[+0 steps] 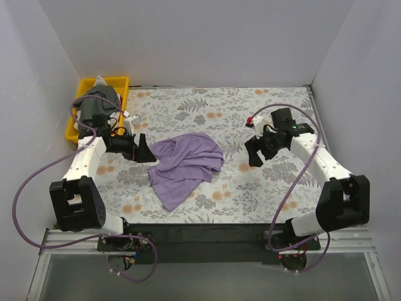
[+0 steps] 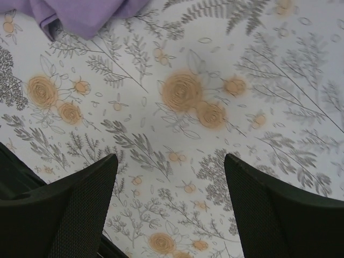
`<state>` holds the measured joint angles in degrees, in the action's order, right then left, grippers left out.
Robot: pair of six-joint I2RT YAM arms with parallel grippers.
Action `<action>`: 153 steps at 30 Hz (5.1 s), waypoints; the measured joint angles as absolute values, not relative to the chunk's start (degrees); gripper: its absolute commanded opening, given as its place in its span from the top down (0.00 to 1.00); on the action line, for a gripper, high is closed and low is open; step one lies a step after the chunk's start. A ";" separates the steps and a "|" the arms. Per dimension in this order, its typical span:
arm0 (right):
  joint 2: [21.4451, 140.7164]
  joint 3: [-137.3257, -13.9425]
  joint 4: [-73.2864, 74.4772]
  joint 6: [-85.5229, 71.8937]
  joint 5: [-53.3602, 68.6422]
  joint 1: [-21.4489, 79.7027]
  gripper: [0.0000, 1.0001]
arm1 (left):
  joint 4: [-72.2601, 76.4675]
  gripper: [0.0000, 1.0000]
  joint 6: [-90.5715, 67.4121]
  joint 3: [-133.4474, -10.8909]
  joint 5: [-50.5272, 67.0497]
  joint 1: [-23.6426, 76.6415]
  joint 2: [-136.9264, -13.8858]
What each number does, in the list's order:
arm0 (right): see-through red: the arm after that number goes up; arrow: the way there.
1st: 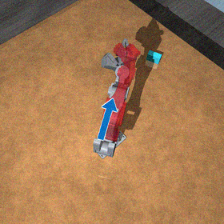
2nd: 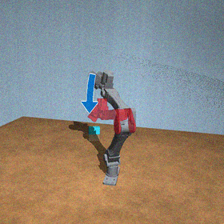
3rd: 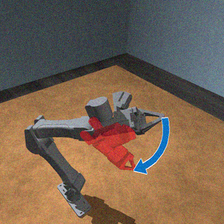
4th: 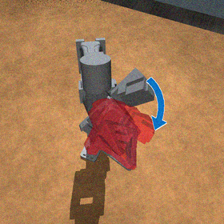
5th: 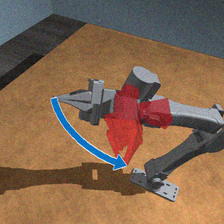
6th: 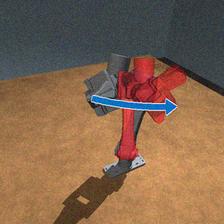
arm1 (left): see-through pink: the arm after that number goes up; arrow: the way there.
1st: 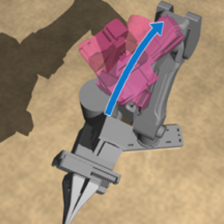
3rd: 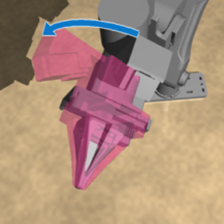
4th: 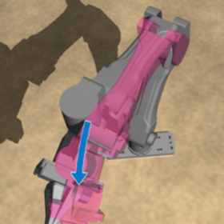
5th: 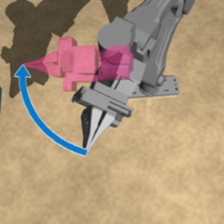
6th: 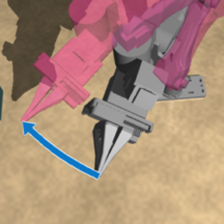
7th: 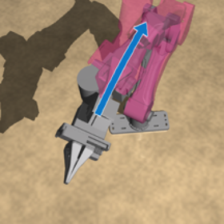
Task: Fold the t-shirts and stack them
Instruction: Move the tshirt to the center of the board, then flatten the tshirt out
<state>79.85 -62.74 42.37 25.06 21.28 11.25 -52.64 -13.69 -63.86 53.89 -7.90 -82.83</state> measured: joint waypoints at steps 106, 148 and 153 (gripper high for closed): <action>80.64 -49.34 44.29 52.29 -0.54 1.56 0.50 | -60.12 0.24 -8.54 -56.05 29.41 17.37 -83.40; 85.25 -64.23 42.11 44.42 3.31 1.72 0.99 | -49.95 0.45 -8.43 -45.41 21.61 27.86 -78.15; 88.12 -70.59 47.59 41.93 10.85 -2.22 0.99 | -45.71 0.48 -8.67 -43.13 18.24 29.65 -78.85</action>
<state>88.12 -70.59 47.59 41.93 10.85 -2.22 -45.71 -8.67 -43.13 18.24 29.65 -78.85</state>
